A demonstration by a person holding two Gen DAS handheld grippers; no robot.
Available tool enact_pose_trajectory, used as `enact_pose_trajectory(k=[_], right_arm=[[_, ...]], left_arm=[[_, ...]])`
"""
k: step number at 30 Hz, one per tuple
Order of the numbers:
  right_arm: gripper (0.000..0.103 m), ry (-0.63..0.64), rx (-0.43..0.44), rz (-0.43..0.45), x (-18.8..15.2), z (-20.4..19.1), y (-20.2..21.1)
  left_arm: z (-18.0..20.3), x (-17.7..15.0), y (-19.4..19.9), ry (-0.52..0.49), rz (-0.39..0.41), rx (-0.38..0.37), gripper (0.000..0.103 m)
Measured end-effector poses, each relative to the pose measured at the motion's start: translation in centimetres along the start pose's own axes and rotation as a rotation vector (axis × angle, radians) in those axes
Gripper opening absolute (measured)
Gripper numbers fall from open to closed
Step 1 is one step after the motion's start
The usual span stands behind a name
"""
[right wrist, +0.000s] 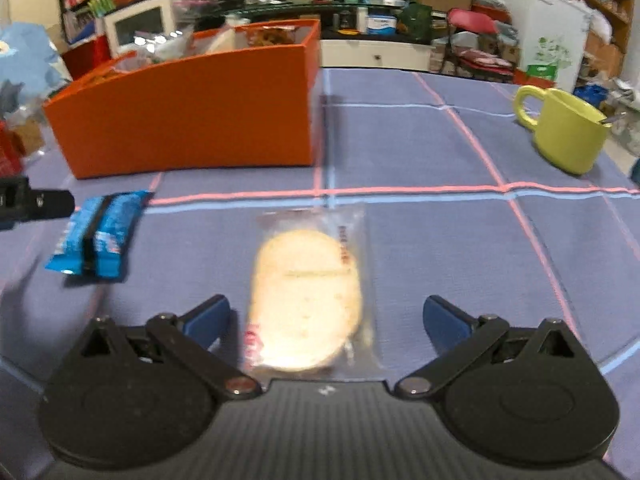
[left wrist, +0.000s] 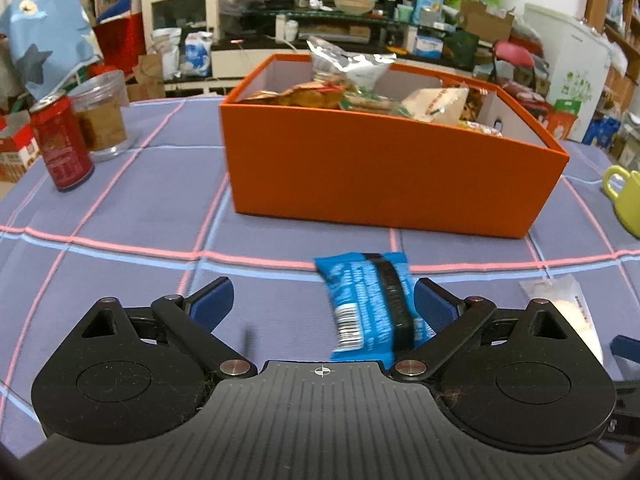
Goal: Organize snacks
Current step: 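Grasp the blue cookie packet with the left tool while the right tool grasps the round bread packet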
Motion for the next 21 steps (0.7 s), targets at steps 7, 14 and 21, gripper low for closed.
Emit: enact_pose_trajectory(k=[7,14,21], right_arm=[[0.102,-0.012,-0.007,-0.008,0.0,0.2,-0.3],[0.102,0.001,0.000,-0.023,0.0,-0.2,-0.2],[0.102,0.004,0.005,-0.001,-0.1,-0.2,-0.2]], left_arm=[[2.1,-0.3,-2.6,0.004,-0.043,0.040,0.081],[2.4,-0.9,-4.1,0.027,-0.074,0.036,0.081],[1.9,-1.3,-4.9,0.030,-0.094,0.045,0.081]])
Point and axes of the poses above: each gripper's, at about its wrist camera, not at the fingertips, and y roughly against the way its jaws point, z to its right, x to its top, the point moved 7 cm from there along -y, roughly the way its jaws point, and after that the axes turned 12 degrees about -x, right-handed, at the moved point
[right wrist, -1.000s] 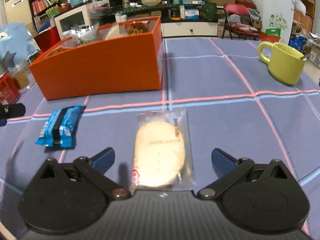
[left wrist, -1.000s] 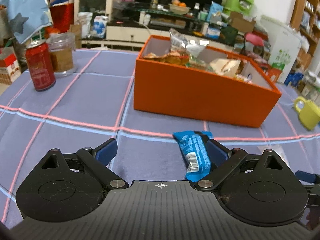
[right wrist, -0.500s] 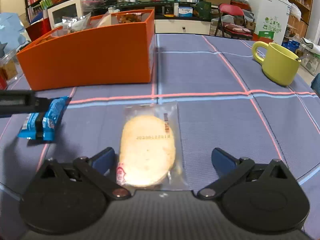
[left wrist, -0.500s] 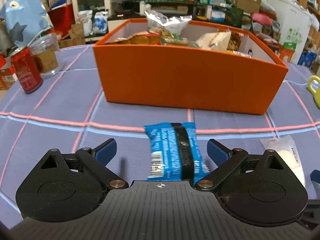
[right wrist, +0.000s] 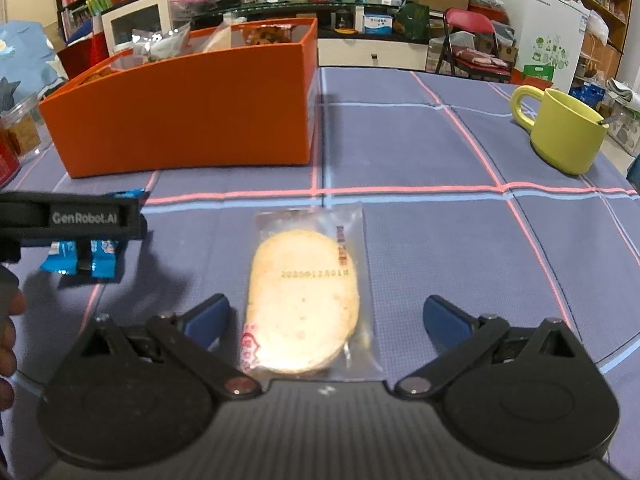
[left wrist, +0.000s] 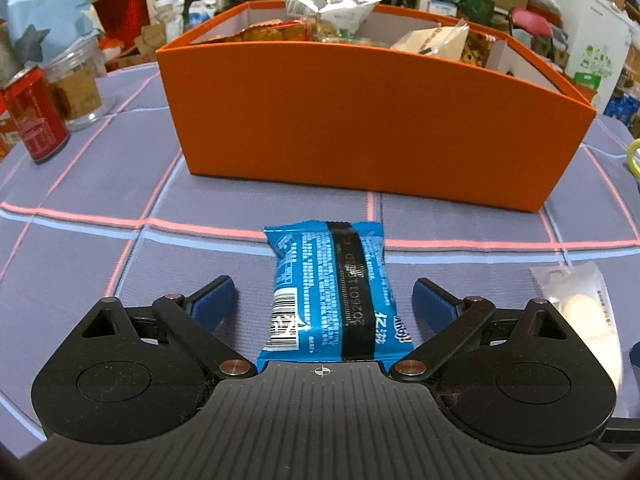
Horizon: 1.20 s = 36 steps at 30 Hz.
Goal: Organize snacks
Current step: 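Grasp the blue cookie packet with the left tool while the right tool grasps the round bread packet, then carry the blue cookie packet into the orange box while the right tool carries the bread packet there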
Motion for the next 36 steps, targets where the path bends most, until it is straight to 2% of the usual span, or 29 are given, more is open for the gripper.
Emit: enact_pose_trajectory(k=[12,14,16,17,18,19,20,23,27,36], right_arm=[[0.102,0.007,0.007,-0.006,0.1,0.0,-0.1],[0.102,0.005,0.010,-0.010,0.1,0.2,-0.1],[0.100,0.008,0.010,-0.015,0.2,0.2,-0.1],[0.094,0.008,0.011,-0.019,0.2,0.2,0.0],[0.079,0.011,0.013,-0.015,0.3,0.2,0.1],[0.070,0.022,0.022,-0.004,0.5,0.0,0.4],[0.059,0.036,0.031,0.003,0.7,-0.2,0.7],[0.058,0.055,0.047,0.000,0.8,-0.7,0.9],[0.057,0.052,0.082,-0.004,0.8,-0.6,1.1],[0.057,0.069,0.096,0.134,2.8,-0.3,4.1]], left_arm=[[0.1,-0.2,-0.2,-0.028,0.006,-0.003,0.080],[0.2,-0.2,-0.1,-0.028,0.007,-0.008,0.076],[0.4,-0.1,0.2,-0.039,0.008,-0.004,0.061],[0.5,-0.1,0.3,-0.042,0.008,-0.009,0.056],[0.6,-0.1,0.5,-0.045,0.008,-0.011,0.043],[0.5,-0.1,0.7,-0.042,0.007,-0.015,0.034],[0.5,-0.1,0.8,-0.039,0.004,-0.019,0.033],[0.2,-0.2,1.2,-0.028,0.000,-0.040,0.023],[-0.5,-0.1,2.0,-0.006,-0.003,-0.085,0.022],[-0.2,1.3,5.6,-0.085,0.107,-0.044,0.022]])
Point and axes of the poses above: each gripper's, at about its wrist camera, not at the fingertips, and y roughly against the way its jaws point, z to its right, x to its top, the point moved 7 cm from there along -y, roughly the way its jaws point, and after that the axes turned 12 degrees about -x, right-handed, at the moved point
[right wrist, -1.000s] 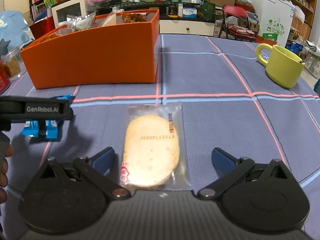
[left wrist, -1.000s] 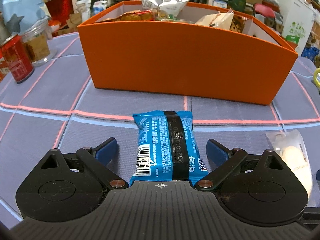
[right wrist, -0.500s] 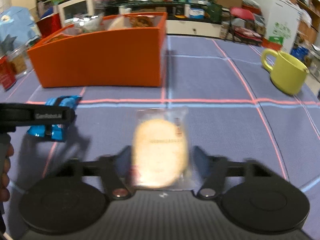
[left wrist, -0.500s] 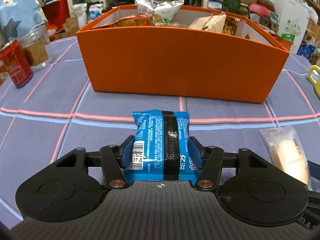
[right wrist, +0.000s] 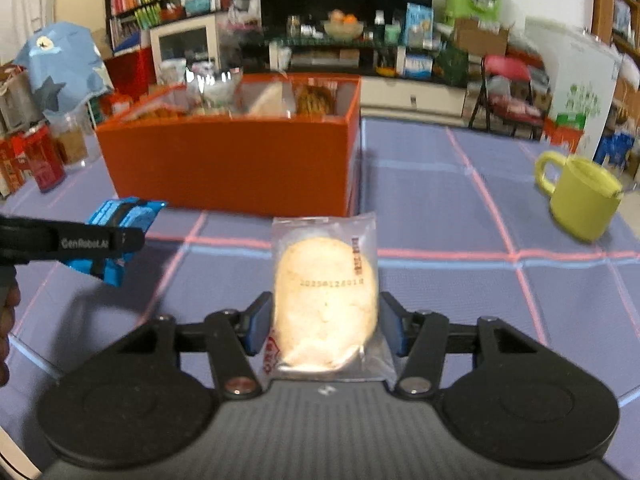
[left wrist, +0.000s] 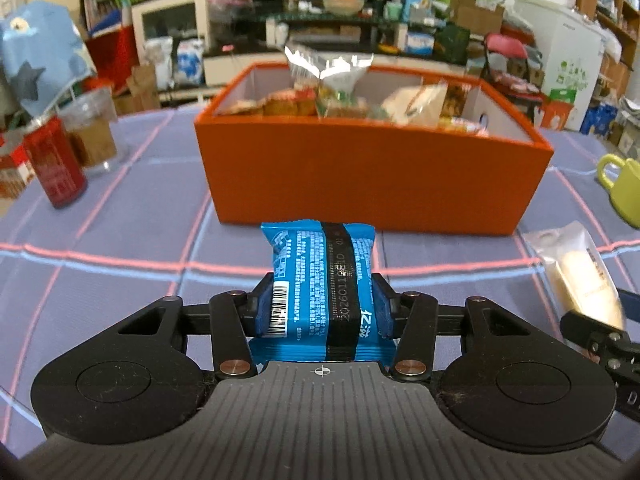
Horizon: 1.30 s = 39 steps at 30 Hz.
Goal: Organize snacks
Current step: 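Carry the blue cookie packet into the orange box while the right tool carries the bread packet there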
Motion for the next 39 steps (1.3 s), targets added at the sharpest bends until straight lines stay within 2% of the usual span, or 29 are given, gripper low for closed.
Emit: enact_pose_trajectory(k=[5,13,18,25,31,39], right_arm=[[0.057,-0.023,0.013,0.025,1.0,0.2,0.8],[0.057,-0.043,0.021,0.029,1.9,0.1,1.5],[0.057,-0.065,0.030,0.046,2.7,0.0,2.3],[0.057,-0.078,0.041,0.086,4.3,-0.7,4.0],[0.057,-0.077,0.044,0.093,5.5,-0.9,4.4],[0.057,-0.102,0.033,0.138,8.6,-1.0,4.5]], left_arm=[[0.7,0.5,1.0,-0.045,0.022,0.012,0.022],[0.0,0.4,1.3,-0.016,0.004,0.036,0.022],[0.0,0.9,2.6,-0.017,0.030,0.038,0.022],[-0.3,2.6,4.5,-0.015,0.066,0.039,0.022],[-1.1,3.4,4.7,0.021,0.059,0.024,0.022],[-0.7,7.0,5.0,0.029,0.114,0.014,0.022]])
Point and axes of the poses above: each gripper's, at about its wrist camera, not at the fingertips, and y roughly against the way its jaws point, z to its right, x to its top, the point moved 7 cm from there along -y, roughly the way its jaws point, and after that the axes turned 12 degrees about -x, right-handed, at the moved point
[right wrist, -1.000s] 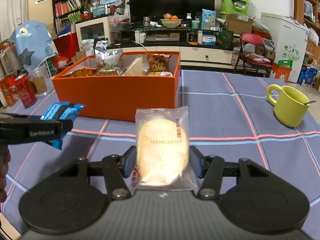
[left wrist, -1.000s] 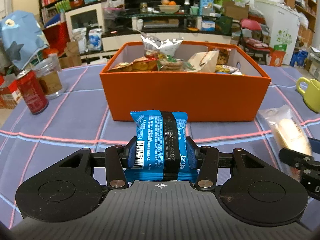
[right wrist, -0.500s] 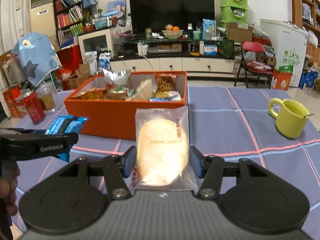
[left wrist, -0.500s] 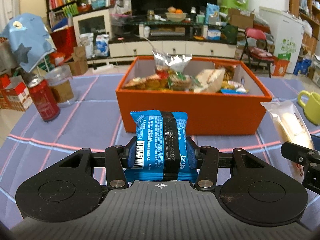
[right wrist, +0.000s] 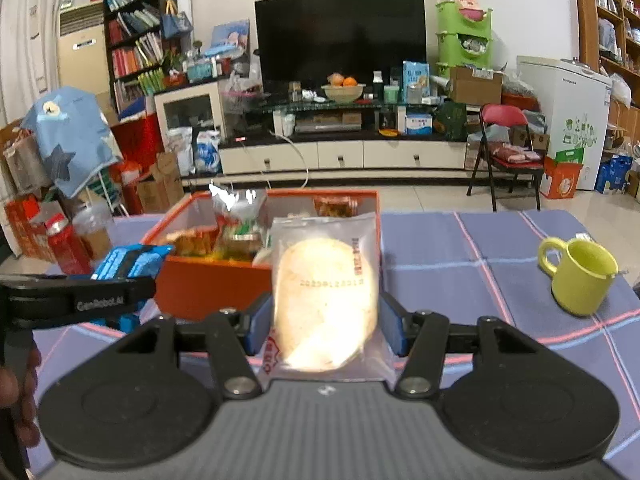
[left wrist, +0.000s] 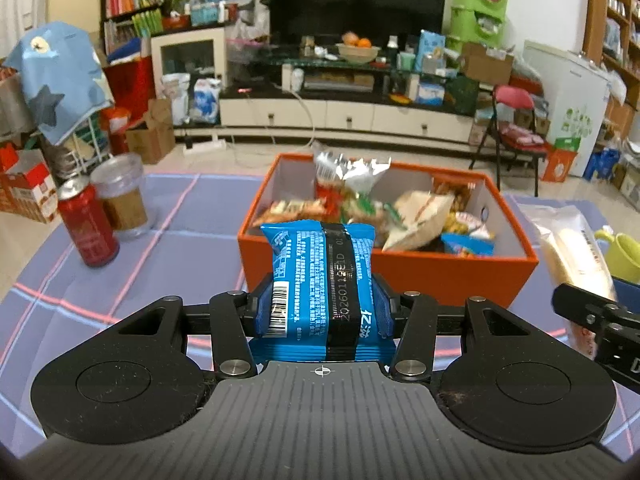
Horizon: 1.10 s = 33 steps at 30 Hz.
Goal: Organize snacks
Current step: 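Carry the blue cookie packet into the orange box while the right tool carries the bread packet there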
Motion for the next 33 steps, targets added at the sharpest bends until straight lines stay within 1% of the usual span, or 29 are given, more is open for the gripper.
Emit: enact_pose_trajectory(k=[4,10,12,14,16,18,23,30,33], right_arm=[[0.057,-0.009,0.004,0.015,1.5,-0.1,-0.6],[0.057,-0.009,-0.020,0.047,4.9,0.3,-2.7],[0.057,-0.019,-0.016,0.058,6.2,0.3,-3.7],[0.057,-0.032,-0.001,0.052,6.7,0.2,-4.7],[0.057,-0.042,0.005,0.044,6.7,0.1,-5.9],[0.057,-0.055,0.023,0.011,6.2,-0.2,-7.2],[0.057,-0.079,0.042,-0.025,5.6,-1.2,-9.7],[0.057,-0.087,0.020,-0.036,5.3,-1.5,-11.5],[0.057,-0.080,0.002,-0.030,5.4,-1.3,-11.7]], left_arm=[[-0.2,1.2,-0.4,-0.009,0.012,0.004,0.022],[-2.4,4.5,-1.8,0.036,0.053,0.028,0.022],[-2.8,5.2,-2.5,0.044,0.058,0.019,0.022],[-2.7,5.3,-3.2,0.032,0.051,0.004,0.022],[-2.5,5.1,-4.1,0.027,0.039,-0.002,0.022],[-2.4,5.1,-5.1,0.036,0.028,-0.026,0.022],[-1.1,5.3,-7.3,-0.005,0.008,-0.035,0.022],[0.7,6.2,-9.7,-0.035,0.010,-0.036,0.022],[1.3,6.6,-10.4,-0.063,0.011,-0.017,0.022]])
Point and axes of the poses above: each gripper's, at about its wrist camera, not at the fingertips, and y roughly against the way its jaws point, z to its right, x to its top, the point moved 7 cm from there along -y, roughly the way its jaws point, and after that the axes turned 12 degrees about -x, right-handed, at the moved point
